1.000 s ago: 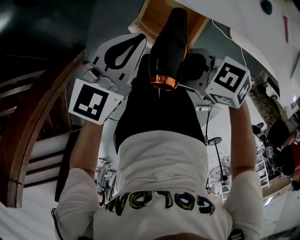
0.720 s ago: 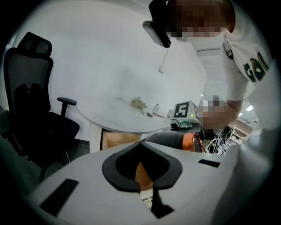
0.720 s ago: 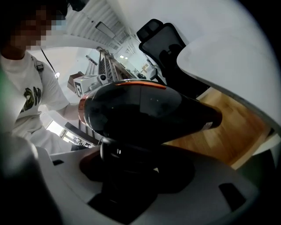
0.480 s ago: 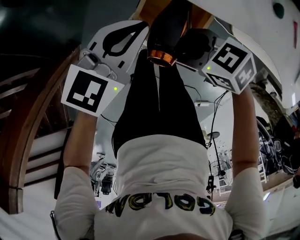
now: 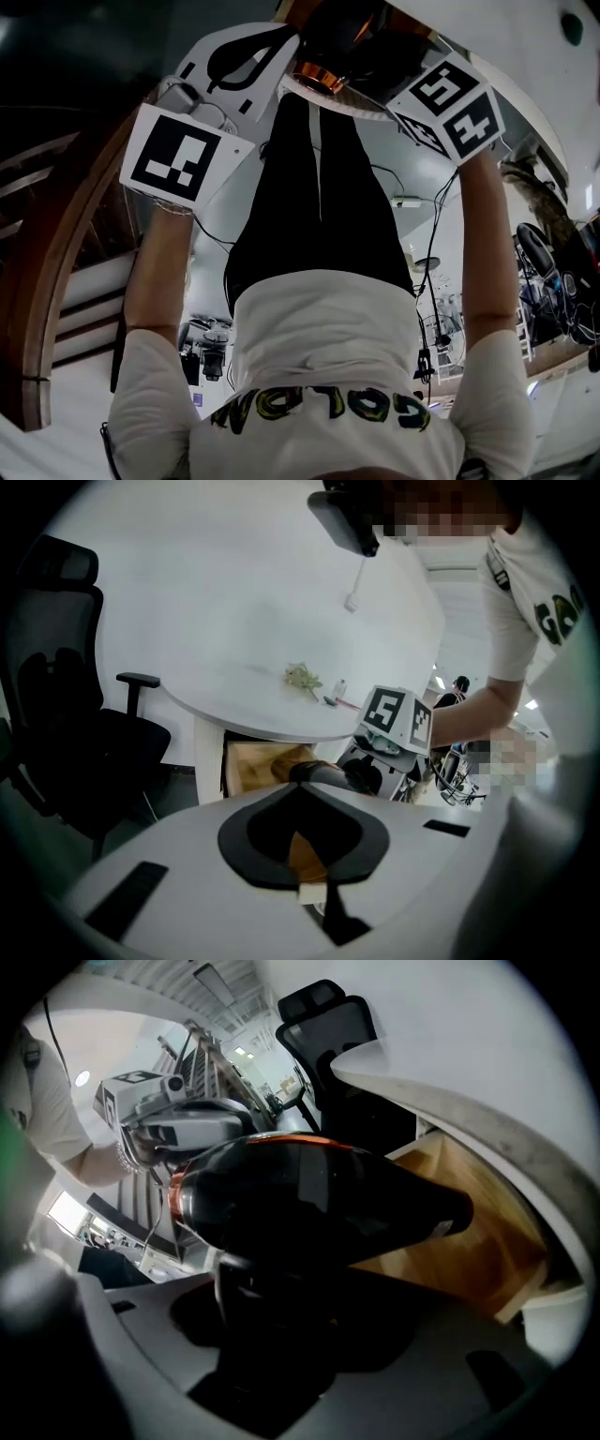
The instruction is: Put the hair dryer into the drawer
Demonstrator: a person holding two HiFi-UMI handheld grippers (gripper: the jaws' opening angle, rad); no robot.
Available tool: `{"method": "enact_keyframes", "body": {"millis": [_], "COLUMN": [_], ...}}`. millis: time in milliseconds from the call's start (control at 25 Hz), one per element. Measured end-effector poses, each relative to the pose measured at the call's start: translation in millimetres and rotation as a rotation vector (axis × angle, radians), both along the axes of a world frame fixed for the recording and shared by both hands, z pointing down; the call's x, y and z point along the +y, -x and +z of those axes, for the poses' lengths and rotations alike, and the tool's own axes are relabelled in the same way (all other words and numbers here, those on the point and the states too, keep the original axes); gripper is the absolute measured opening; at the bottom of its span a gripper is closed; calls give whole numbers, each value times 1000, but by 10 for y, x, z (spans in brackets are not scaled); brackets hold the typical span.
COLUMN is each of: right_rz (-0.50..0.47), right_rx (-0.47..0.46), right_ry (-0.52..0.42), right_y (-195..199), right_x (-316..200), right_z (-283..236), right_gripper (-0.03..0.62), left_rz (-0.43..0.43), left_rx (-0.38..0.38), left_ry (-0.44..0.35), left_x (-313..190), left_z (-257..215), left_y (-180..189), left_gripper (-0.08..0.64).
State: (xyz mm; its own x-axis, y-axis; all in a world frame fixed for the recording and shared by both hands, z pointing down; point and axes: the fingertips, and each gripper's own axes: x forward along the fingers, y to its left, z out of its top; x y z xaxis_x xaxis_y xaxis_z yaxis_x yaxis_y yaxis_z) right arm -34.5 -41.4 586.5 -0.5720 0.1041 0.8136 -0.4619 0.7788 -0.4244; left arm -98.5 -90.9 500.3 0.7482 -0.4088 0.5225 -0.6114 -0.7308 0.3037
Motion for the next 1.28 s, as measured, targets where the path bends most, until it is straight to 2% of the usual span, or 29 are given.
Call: {"method": "enact_keyframes", "body": {"millis": [240, 640, 1040, 1280], "right_rz": [-32, -102, -123, -132], "right_rx": [166, 410, 500, 578], "right_ry": [-75, -182, -191, -240], "right_y": [-11, -209, -124, -155], "right_x": [-135, -269, -323, -420], "right_z": [271, 706, 959, 1096], "right_gripper": [276, 275, 276, 276], "left_rz": [-26, -47, -63, -74], "left_rx": [-10, -8, 1, 6], "left_ry": [13, 24, 36, 42], "left_x": [-60, -71, -85, -103], "left_z": [107, 123, 158, 147], "left_y": [124, 101, 161, 166], "left_gripper": [11, 11, 11, 11]}}
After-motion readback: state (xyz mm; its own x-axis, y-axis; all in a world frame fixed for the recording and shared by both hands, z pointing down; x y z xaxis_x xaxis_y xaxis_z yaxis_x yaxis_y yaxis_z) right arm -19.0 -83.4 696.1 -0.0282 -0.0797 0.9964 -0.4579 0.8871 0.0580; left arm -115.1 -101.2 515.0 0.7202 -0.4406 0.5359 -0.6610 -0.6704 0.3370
